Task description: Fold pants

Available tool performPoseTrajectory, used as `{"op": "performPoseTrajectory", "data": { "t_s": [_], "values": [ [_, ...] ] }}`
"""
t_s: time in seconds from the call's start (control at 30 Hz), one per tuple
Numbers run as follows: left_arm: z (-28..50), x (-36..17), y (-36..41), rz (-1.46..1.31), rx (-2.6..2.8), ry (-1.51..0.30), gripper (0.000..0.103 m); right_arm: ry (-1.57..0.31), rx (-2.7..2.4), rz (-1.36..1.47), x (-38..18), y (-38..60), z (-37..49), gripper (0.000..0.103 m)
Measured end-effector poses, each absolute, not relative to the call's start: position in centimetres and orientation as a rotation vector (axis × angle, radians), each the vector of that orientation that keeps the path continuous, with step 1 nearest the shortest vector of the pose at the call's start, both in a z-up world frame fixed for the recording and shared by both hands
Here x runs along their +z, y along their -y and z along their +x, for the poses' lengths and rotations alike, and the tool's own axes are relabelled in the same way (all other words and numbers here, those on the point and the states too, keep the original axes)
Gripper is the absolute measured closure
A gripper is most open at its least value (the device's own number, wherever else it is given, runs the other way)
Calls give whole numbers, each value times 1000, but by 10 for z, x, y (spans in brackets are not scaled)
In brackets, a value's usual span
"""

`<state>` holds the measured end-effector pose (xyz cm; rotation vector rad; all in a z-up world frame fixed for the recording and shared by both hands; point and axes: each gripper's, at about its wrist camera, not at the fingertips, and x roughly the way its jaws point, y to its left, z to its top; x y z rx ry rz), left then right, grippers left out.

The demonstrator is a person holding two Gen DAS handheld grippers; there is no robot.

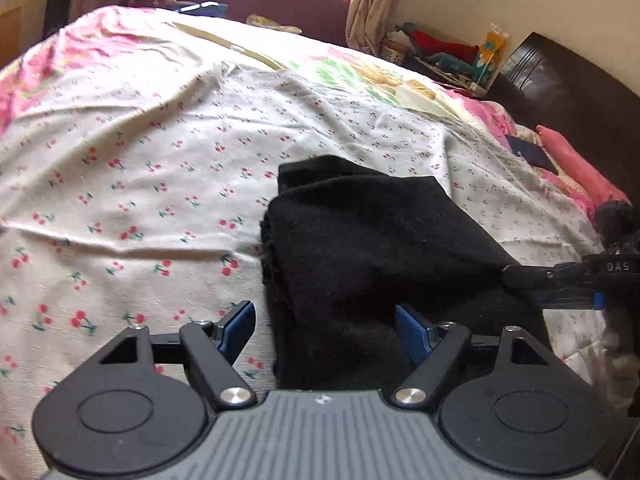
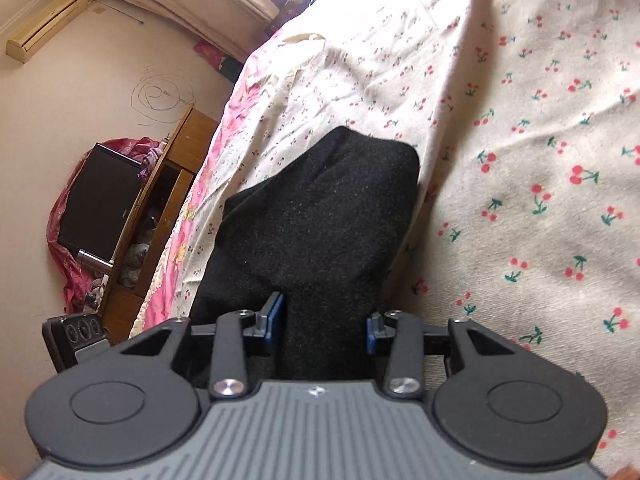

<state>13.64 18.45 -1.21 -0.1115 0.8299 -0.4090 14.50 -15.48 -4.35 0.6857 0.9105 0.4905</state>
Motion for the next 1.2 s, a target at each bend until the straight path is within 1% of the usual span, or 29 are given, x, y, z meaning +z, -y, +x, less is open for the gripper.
{"op": "performPoseTrajectory", "data": {
  "t_s": [0.13,0.23,0.3,0.37,0.5,0.53,0.57,0.6,0.7,0.77,0.83,0.9,0.97,1.07,1.2],
  "values": [
    [120,15,-173,55,-270,-653,14,-712,358,459,-11,142,111,63],
    [114,23,-149,85,-265,-527,14,-547,371,314,12,109,109,63],
    [113,20,-131,126,-239,-452,14,-505,362,269,17,86,127,63],
    [113,11,-119,128,-230,-413,14,-498,340,243,9,70,150,63],
    [128,-24,-112,182,-195,-433,13,-565,318,239,-26,59,189,66],
    [133,-36,-114,198,-182,-449,12,-588,307,250,-36,62,193,66],
    [137,-44,-119,197,-188,-457,9,-606,303,264,-44,66,195,66],
    [142,-54,-126,179,-201,-463,1,-620,300,281,-52,68,199,68],
    [150,-65,-136,108,-228,-476,0,-652,266,325,-73,75,208,70],
    [149,-67,-133,124,-227,-463,0,-648,256,313,-78,73,209,69],
    [149,-66,-137,95,-234,-478,0,-652,255,288,-78,69,209,67],
    [148,-56,-145,38,-235,-511,0,-654,261,289,-71,70,206,67],
    [137,-40,-155,15,-187,-493,0,-605,261,294,-52,74,192,64],
    [113,-24,-174,-5,-130,-481,0,-511,302,235,-19,76,154,64],
    [78,-25,-184,75,-115,-502,0,-523,403,144,1,71,98,65]
  ]
}}
